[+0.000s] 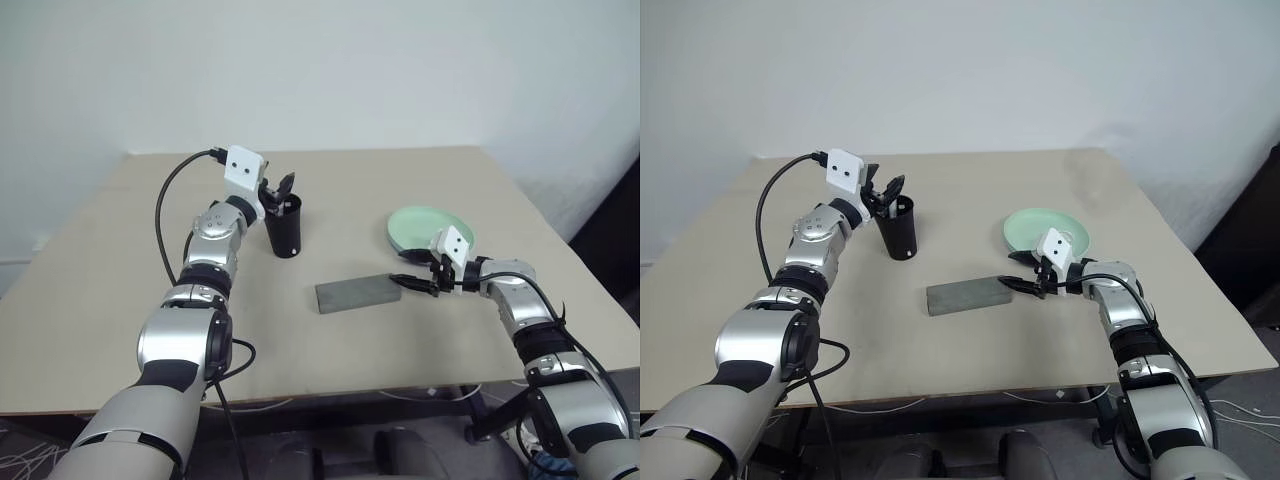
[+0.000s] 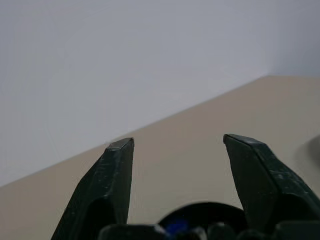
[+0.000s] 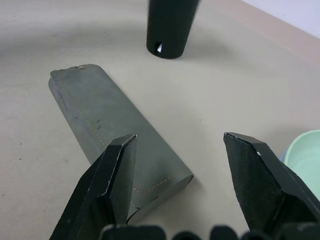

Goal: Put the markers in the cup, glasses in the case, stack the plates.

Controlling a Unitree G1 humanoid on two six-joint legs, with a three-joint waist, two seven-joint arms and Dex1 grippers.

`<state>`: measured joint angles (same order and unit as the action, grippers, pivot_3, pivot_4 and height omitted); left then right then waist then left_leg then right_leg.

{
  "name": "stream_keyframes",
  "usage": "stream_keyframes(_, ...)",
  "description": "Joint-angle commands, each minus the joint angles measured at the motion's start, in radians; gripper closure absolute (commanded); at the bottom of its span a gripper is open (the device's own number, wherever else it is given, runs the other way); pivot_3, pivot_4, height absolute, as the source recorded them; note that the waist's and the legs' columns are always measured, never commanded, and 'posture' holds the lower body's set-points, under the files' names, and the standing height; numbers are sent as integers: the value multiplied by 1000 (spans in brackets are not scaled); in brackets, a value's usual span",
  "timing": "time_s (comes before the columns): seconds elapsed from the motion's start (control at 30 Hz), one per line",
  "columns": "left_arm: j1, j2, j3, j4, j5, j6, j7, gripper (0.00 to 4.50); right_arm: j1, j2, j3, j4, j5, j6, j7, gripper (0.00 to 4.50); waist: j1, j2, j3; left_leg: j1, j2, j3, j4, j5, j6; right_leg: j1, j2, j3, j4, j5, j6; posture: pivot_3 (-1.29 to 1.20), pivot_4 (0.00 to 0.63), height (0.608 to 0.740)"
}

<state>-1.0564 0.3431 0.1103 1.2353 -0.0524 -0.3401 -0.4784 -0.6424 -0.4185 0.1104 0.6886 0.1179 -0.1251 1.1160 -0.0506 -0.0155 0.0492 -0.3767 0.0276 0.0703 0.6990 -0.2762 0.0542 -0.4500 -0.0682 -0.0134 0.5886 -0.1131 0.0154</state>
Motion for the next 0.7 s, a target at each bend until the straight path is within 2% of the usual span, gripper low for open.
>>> stream_keyframes(0.03, -16, 10, 25, -19, -12, -23, 4, 1716, -13, -4, -19, -33, 14, -7, -1, 1503, 0, 0, 0, 0, 0, 0, 0, 0, 0, 0, 0, 0, 0, 0, 0, 0, 0, 732)
stream_keyframes(0.23, -30, 12, 46, -31, -26, -13, -20, 1716, -18, -3, -20, -27, 14, -7, 0, 1503, 0, 0, 0, 0, 0, 0, 0, 0, 0, 0, 0, 0, 0, 0, 0, 0, 0, 732)
stream_keyframes(0.43, -51, 37, 96, -125, -115, 35, -178, 1716, -23, -11, -24, -30, 21, 4, 11, 1503, 0, 0, 0, 0, 0, 0, 0, 0, 0, 0, 0, 0, 0, 0, 0, 0, 0, 732)
stream_keyframes(0.57, -13, 71, 115, -269, -186, 123, -291, 1716, -24, -12, -43, -55, 61, 55, 47, 1503, -2, 0, 0, -1, 0, 0, 0, 0, -1, -1, 0, 0, 0, 0, 0, 0, 0, 732)
stream_keyframes(0.7, 162, 132, 105, -574, -276, 325, -430, 1716, -23, -17, -75, -116, 141, 162, 106, 1503, -4, 1, -1, 1, 1, 1, -2, -1, -1, -1, 0, 1, 1, 0, 0, 0, 0, 732)
